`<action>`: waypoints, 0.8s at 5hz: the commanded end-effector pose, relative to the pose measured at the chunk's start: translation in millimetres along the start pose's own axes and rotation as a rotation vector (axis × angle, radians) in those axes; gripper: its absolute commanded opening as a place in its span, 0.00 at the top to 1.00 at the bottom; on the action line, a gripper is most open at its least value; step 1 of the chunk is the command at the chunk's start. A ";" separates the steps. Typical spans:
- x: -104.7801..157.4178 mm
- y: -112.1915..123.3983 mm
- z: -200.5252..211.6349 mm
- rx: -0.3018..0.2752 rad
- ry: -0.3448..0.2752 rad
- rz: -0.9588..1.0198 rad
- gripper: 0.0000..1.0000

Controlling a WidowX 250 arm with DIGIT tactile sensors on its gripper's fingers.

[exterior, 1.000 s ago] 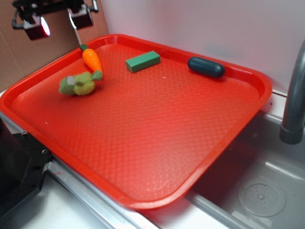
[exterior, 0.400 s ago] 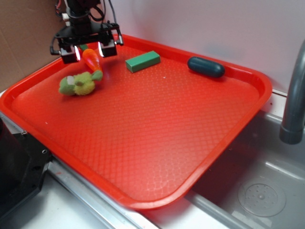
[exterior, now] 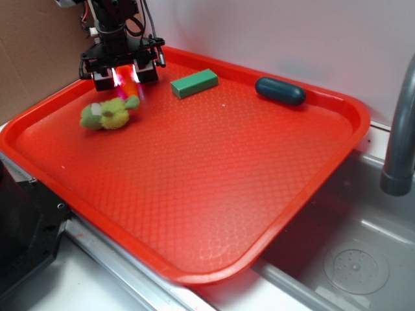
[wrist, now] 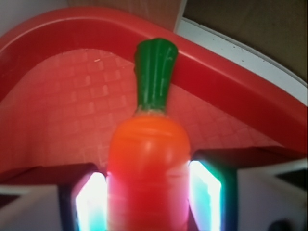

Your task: Grab the carrot.

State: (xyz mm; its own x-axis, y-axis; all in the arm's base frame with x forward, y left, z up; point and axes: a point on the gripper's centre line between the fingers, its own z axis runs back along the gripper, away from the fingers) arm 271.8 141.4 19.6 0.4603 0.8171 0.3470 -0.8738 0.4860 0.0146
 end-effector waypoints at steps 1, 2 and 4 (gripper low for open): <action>18.4 2.2 50.3 -0.049 0.027 -0.317 1.00; 8.2 -4.2 85.5 -0.095 0.060 -0.501 1.00; -54.1 -12.4 186.3 -0.280 0.120 -0.836 1.00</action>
State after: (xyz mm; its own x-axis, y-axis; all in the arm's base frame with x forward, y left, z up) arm 226.4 17.4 156.1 0.9694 0.1835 0.1629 -0.1837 0.9829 -0.0140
